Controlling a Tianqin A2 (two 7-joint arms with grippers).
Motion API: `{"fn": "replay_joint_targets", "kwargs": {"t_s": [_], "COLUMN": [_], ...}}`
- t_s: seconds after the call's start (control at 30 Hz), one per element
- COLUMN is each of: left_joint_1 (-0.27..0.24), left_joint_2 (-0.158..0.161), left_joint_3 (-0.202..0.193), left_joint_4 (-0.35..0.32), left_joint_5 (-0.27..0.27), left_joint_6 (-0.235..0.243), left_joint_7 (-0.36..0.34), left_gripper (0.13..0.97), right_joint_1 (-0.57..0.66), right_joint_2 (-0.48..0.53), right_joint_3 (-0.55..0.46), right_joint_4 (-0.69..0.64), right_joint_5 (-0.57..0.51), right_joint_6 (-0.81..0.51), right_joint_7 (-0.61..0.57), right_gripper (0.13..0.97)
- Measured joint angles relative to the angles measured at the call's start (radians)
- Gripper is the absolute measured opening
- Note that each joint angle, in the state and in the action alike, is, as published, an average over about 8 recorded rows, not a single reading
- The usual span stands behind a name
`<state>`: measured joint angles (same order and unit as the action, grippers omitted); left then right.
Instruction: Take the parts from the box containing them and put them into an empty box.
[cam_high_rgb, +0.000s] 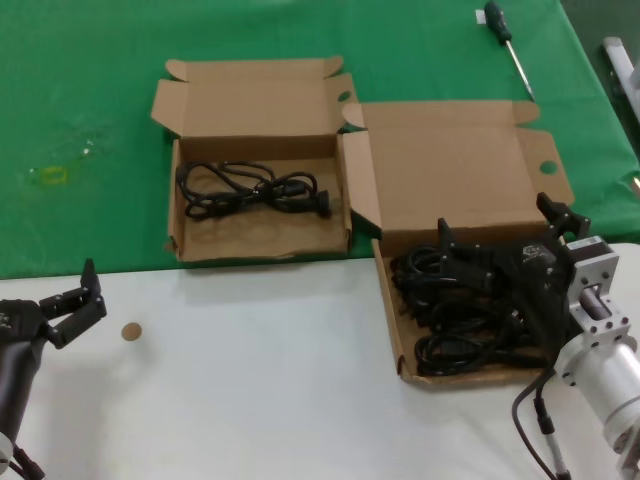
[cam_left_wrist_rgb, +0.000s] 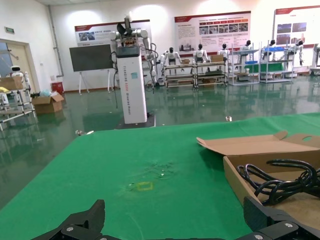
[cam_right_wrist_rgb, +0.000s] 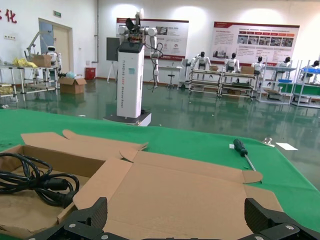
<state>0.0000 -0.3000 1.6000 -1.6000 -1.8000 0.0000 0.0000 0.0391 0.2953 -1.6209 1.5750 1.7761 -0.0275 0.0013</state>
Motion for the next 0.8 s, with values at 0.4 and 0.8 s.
{"fn": "replay_joint_targets", "kwargs": {"t_s": [0.4,0.8], "left_joint_1": [0.0,0.0], "left_joint_2": [0.0,0.0], "left_joint_3": [0.0,0.0], "left_joint_4": [0.0,0.0], "left_joint_5": [0.0,0.0], "left_joint_6": [0.0,0.0], "left_joint_7": [0.0,0.0], "left_gripper": [0.966,0.966], "right_joint_1": [0.0,0.0], "right_joint_2": [0.0,0.0], "right_joint_3": [0.0,0.0], "right_joint_4": [0.0,0.0], "right_joint_5": [0.0,0.0], "right_joint_6": [0.0,0.0], "right_joint_7": [0.0,0.0], "right_gripper": [0.966,0.966]}}
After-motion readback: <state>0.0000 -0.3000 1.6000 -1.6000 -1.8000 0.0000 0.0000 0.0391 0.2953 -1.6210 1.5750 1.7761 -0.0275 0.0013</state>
